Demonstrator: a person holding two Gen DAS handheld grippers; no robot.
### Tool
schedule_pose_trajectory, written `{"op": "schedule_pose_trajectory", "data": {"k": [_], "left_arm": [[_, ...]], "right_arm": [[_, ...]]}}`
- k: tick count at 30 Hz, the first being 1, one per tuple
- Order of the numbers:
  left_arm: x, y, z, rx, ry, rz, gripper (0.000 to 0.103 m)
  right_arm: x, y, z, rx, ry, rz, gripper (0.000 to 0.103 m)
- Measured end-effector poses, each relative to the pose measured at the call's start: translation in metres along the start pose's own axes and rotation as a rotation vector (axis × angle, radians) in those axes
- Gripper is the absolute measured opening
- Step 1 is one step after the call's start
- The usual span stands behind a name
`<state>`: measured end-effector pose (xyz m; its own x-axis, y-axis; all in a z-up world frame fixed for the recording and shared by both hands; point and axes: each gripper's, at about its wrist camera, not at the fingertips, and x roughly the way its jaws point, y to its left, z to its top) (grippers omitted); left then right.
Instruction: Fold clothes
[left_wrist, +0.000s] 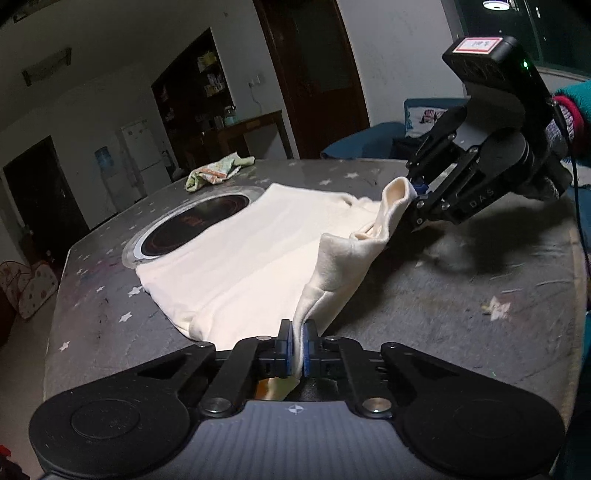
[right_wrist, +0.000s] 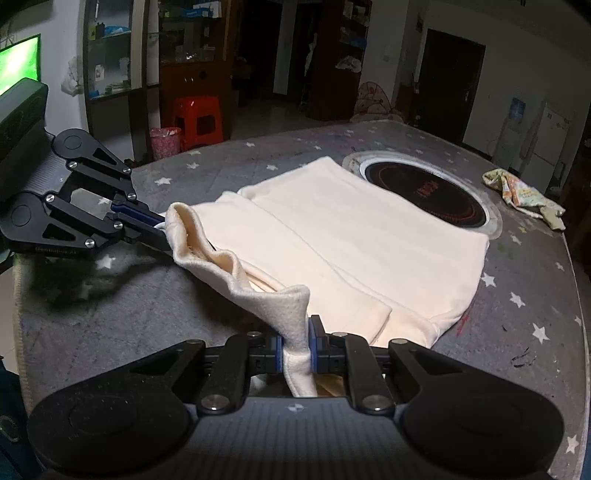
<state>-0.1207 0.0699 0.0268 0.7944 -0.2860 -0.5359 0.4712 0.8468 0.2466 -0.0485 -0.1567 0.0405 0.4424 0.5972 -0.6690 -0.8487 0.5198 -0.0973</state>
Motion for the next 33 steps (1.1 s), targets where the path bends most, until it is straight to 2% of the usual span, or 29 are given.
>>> {"op": "schedule_pose_trajectory", "data": {"k": [9, 15, 24, 33], "left_arm": [[-0.057, -0.009, 0.008, -0.061, -0.023, -0.074, 0.006], [-0.086, -0.013, 0.021, -0.083, -0.064, -0.073, 0.006], [-0.040, 0.019, 0.049, -0.070, -0.069, -0.016, 0.005], [0.044, 0.071, 0.071, -0.073, -0.002, 0.021, 0.005]], "right_arm": [[-0.060, 0.030, 0.000, -0.046, 0.004, 0.087, 0.011], [-0.088, 0.048, 0.008, -0.097, 0.015, 0.115, 0.011], [-0.068, 0.007, 0.037, -0.079, -0.019, 0.058, 0.011], [-0.003, -0.054, 0.071, -0.069, 0.003, 0.010, 0.010]]}}
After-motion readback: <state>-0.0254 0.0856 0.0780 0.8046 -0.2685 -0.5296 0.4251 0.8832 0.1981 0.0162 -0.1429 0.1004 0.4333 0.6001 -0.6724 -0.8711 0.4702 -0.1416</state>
